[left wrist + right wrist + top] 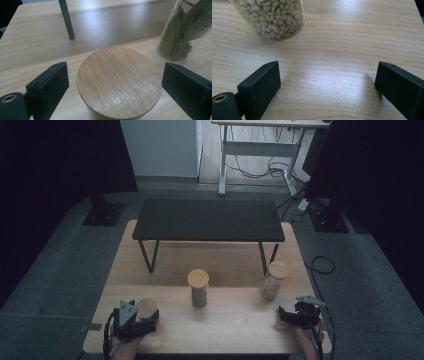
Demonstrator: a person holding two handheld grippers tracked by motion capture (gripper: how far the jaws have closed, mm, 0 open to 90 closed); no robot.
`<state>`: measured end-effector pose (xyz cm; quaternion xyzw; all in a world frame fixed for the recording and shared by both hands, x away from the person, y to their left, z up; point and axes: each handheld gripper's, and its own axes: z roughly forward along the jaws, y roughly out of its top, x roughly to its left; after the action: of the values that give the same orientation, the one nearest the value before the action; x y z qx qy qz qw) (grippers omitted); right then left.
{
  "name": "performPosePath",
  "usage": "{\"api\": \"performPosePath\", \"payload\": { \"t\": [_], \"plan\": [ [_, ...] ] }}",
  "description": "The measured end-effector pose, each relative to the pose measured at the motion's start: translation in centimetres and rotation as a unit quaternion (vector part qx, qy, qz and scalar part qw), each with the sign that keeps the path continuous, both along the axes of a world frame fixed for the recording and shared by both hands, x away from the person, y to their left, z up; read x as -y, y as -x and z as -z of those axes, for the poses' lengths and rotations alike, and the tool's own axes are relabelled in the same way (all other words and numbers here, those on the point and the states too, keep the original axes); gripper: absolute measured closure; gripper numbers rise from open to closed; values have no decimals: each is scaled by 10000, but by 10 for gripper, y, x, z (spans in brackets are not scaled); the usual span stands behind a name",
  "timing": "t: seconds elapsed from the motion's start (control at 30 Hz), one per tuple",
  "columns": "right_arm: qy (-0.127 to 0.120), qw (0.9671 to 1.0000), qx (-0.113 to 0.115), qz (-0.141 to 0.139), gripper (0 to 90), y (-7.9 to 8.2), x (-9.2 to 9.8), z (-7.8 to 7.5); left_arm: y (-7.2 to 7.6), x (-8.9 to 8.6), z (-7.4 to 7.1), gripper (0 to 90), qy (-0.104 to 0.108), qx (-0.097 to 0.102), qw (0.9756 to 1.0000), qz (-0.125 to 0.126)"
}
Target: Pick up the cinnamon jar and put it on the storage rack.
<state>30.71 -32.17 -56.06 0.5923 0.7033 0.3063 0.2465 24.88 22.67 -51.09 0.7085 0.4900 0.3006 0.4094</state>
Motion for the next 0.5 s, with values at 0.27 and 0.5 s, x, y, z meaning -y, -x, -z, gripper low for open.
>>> {"api": "performPosePath", "payload": {
  "t": [0.27, 0.5],
  "plan": [
    [0, 10000, 0, 0, 57, 0, 0, 0, 0, 2, 4, 98, -103, -10, 9999, -62],
    [0, 10000, 0, 0, 57, 0, 0, 0, 1, 2, 7, 134, -146, -23, 9998, -104]
  ]
}}
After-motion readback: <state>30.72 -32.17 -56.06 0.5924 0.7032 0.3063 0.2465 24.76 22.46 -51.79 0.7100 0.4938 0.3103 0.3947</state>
